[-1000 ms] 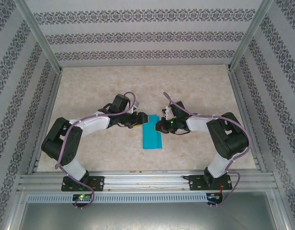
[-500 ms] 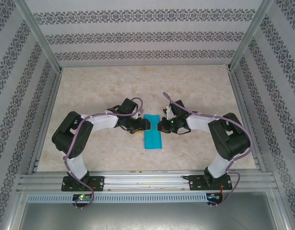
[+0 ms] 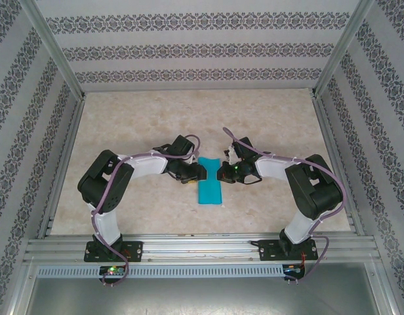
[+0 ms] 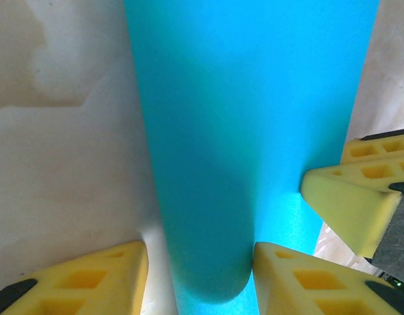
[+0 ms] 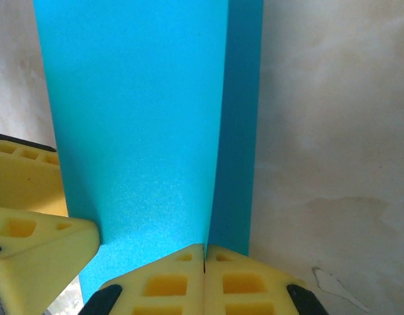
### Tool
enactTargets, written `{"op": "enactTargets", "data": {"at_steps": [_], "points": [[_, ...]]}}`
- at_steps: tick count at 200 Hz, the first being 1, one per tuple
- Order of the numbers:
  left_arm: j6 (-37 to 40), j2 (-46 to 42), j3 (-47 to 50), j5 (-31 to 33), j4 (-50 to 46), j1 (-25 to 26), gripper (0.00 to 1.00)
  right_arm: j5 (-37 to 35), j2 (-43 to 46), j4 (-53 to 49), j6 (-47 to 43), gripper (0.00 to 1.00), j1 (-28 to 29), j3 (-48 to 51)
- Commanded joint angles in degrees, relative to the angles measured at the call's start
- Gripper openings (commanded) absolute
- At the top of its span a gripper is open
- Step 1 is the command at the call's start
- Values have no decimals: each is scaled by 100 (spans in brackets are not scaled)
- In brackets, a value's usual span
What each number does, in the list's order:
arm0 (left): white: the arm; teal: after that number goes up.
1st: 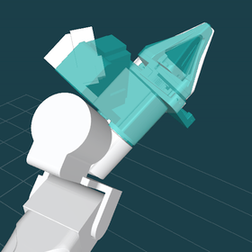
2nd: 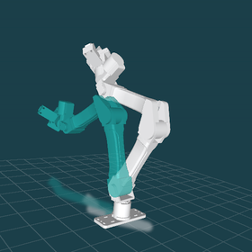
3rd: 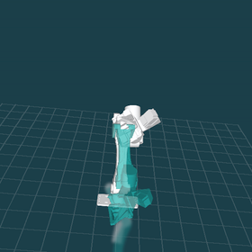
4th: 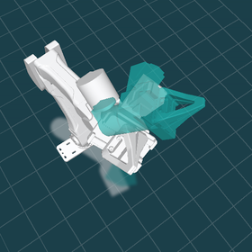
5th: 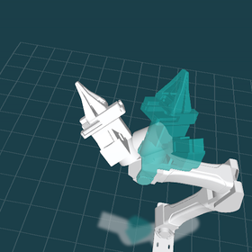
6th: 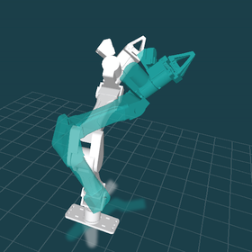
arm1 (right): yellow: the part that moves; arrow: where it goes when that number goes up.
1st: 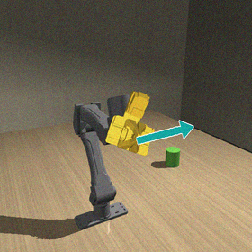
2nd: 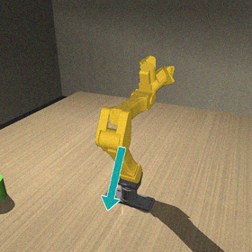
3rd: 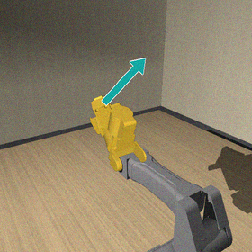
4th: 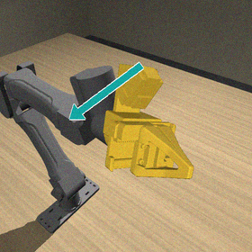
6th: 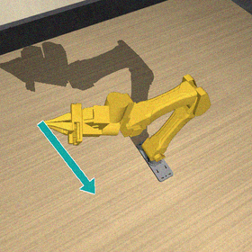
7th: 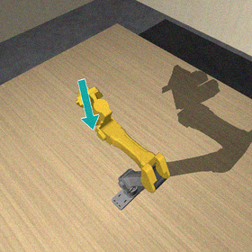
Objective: Fold a paper plane with a square sheet of paper (fold left side to right side)
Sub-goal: First fold in half a square sheet of paper at the center of the table.
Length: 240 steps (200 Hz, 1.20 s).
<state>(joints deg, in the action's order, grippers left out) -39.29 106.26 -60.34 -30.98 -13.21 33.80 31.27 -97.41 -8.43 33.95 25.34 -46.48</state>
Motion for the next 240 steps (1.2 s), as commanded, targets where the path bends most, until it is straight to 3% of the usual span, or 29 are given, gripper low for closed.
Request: {"op": "enactTargets", "data": {"at_steps": [1, 40, 91, 139, 240], "points": [[-96, 249, -78, 266, -358, 157, 44, -137, 175, -107, -133, 13, -20, -99], [-152, 424, -155, 432, -551, 297, 41, -305, 501, -266, -171, 28, -128, -19], [-259, 592, -212, 605, -689, 397, 41, -1131, 1262, -818, -423, 45, -416, 158], [-307, 749, -320, 787, -841, 452, 41, -1230, 1669, -839, -447, 45, -640, 375], [-452, 887, -355, 865, -753, 452, 42, -937, 1577, -826, -502, 44, -653, 394]]}}
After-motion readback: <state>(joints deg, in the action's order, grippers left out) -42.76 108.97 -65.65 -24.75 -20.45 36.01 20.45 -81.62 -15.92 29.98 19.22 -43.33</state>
